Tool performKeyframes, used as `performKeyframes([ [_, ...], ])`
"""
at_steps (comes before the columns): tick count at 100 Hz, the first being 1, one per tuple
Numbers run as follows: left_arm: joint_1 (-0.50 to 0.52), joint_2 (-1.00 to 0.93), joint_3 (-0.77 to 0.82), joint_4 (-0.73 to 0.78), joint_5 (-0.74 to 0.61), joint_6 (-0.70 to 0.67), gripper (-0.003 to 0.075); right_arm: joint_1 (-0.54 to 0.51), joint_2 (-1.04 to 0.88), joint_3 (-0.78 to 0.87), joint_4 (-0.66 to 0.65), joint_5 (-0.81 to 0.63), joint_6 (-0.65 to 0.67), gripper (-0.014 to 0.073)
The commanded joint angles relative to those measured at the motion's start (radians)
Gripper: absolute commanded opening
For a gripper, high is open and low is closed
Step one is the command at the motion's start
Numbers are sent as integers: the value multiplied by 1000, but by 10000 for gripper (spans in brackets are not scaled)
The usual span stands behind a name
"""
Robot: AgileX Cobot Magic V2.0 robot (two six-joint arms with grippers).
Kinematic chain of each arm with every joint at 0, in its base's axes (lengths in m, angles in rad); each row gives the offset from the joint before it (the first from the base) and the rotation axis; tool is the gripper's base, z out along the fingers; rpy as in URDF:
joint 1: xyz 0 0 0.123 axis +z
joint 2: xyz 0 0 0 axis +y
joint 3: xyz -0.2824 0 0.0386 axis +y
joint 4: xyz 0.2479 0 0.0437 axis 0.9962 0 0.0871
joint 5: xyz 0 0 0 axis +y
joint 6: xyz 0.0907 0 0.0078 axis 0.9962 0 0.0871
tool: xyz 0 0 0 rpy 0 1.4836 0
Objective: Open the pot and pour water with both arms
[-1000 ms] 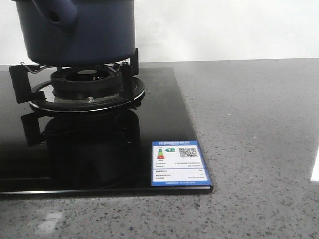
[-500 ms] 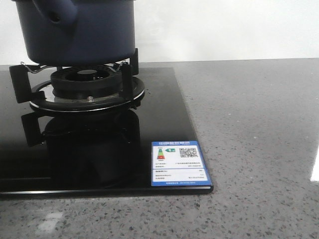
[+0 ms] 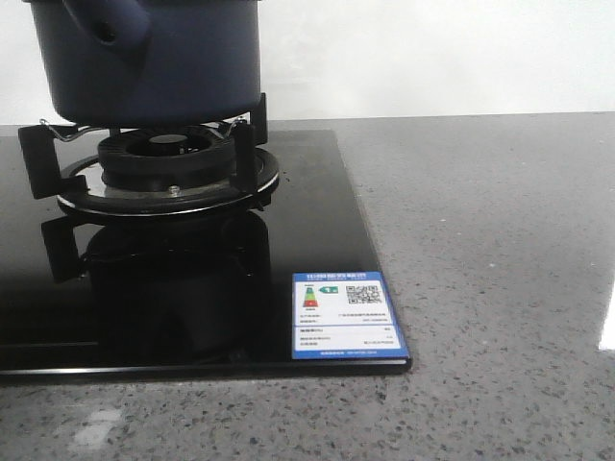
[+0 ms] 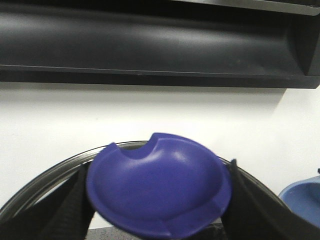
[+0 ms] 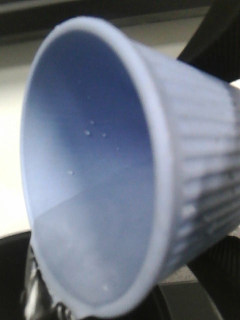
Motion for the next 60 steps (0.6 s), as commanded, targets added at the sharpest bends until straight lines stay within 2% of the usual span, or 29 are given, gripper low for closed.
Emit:
performKeyframes([
  [1,4,-22,-37,0,-93,-3,395,0,-39,-44,-95,4,0,304],
  [16,4,-22,-37,0,-93,-3,395,0,-35,-44,-189,2,0,304],
  [33,4,-22,-37,0,-93,-3,395,0,-35,-44,-379,2,0,304],
  [60,4,-22,-37,0,-93,-3,395,0,-35,-44,-507,4,0,303],
])
